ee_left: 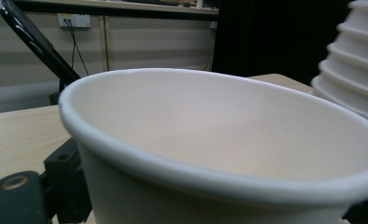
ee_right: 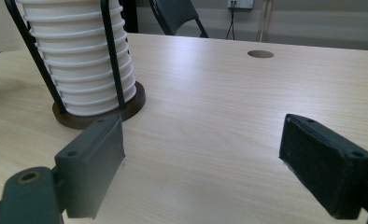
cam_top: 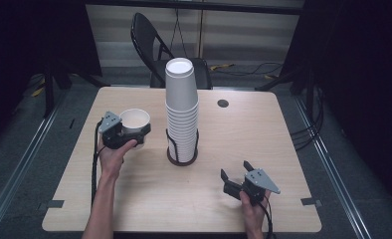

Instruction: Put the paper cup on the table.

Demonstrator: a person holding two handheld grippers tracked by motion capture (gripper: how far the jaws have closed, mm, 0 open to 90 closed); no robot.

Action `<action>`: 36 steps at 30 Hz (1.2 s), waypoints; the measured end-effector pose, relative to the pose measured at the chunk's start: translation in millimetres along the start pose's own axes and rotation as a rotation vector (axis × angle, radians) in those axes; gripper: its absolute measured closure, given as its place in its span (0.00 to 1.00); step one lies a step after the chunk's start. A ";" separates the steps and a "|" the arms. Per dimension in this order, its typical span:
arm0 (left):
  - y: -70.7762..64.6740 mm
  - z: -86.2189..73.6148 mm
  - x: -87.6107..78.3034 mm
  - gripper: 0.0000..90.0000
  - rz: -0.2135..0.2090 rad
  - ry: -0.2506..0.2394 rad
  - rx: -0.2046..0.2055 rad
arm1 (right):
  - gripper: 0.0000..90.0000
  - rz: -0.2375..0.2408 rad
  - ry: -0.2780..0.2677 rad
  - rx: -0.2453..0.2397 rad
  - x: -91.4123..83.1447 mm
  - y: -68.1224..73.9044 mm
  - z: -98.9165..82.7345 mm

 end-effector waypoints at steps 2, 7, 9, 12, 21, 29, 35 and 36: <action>4.8 -2.0 5.3 0.10 -0.003 -0.001 -0.011 | 0.15 0.003 0.003 0.006 0.0 0.1 -0.2; 12.1 -11.2 15.5 0.09 -0.006 0.011 -0.017 | 0.15 0.003 0.003 -0.001 0.0 1.1 -0.2; 14.7 -14.8 18.1 0.09 -0.009 0.017 -0.032 | 0.15 0.004 0.004 -0.001 0.0 1.1 -0.2; 19.8 -19.3 22.2 0.09 0.007 0.027 -0.018 | 0.15 0.008 0.006 -0.001 -0.1 1.2 -0.3; 29.0 -39.8 31.4 0.07 0.028 0.095 -0.040 | 0.15 0.010 0.006 -0.004 -0.2 1.6 -0.4; 30.3 -50.5 28.8 0.09 0.035 0.131 -0.033 | 0.15 0.011 0.006 -0.007 -0.1 1.9 -0.4; 30.2 -60.6 27.2 0.14 0.066 0.187 0.014 | 0.15 0.014 0.007 -0.007 0.0 2.2 -0.5; 30.7 -62.5 26.7 0.14 0.068 0.200 0.014 | 0.15 0.014 0.007 -0.007 0.0 2.2 -0.4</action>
Point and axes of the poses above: each handheld gripper's, and its own axes: x roughly forward along the jaws, z roughly out of its top, y roughly to its left, the point moved 9 cm from there along x, roughly forward along the jaws, and after that the axes turned 1 degree about -y, right-handed, at the moved point
